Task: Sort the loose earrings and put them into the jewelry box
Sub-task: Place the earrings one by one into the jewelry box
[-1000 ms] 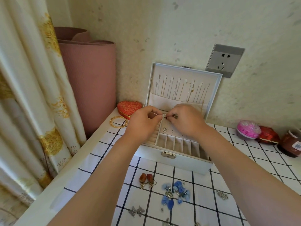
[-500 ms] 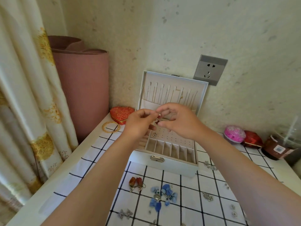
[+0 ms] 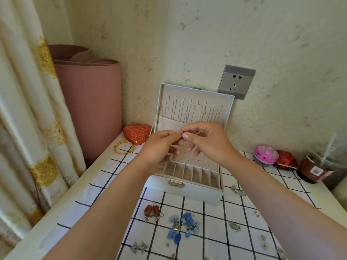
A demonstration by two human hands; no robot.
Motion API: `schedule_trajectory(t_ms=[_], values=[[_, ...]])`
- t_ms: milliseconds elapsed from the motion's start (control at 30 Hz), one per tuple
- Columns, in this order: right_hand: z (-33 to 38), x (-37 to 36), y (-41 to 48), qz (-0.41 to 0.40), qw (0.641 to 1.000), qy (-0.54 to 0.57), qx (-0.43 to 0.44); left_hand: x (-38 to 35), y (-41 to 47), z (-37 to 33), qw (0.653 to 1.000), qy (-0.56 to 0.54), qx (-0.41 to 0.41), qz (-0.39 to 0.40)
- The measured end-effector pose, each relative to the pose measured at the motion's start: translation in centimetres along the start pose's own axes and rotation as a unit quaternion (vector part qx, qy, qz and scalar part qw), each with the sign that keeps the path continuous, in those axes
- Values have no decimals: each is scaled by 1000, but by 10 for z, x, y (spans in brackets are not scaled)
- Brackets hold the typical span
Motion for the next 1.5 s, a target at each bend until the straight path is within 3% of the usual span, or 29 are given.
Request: schedule_trajectory(t_ms=[300, 500, 733, 833, 900, 967, 1033, 1167, 1233, 1500], values=[[10, -5, 3, 17, 999, -8, 39, -3, -1, 8, 995, -72, 63, 14], [8, -10, 6, 30, 998, -45, 19, -2, -3, 12, 990, -102, 91, 29], [25, -21, 2, 31, 983, -112, 139, 1, -6, 14, 984, -119, 128, 27], [19, -15, 8, -2, 988, -101, 118, 3, -5, 11, 987, -112, 110, 18], [5, -4, 15, -56, 989, -111, 76, 13, 0, 6, 998, -28, 51, -22], [-11, 3, 20, -103, 981, -153, 53, 25, 4, -9, 981, 169, -64, -69], [-22, 3, 23, -123, 970, -204, 44, 24, 3, -18, 922, 350, -157, -59], [-26, -7, 23, -132, 944, -297, 56, 12, 4, 1, 816, 539, -207, 35], [-23, -12, 24, -141, 933, -323, 75, 10, 4, 7, 798, 560, -217, 44], [-33, -15, 29, -113, 931, -338, 82, 11, 8, 10, 797, 564, -210, 51]])
Point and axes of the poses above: each hand's wrist, its own y-axis towards the middle knuckle, its own x-axis out of the back of the hand, z = x × y, the point moved 8 cm from there along y, towards the middle knuckle, and after that the axes turned 11 degrees about -x, right-handed, at the moved point
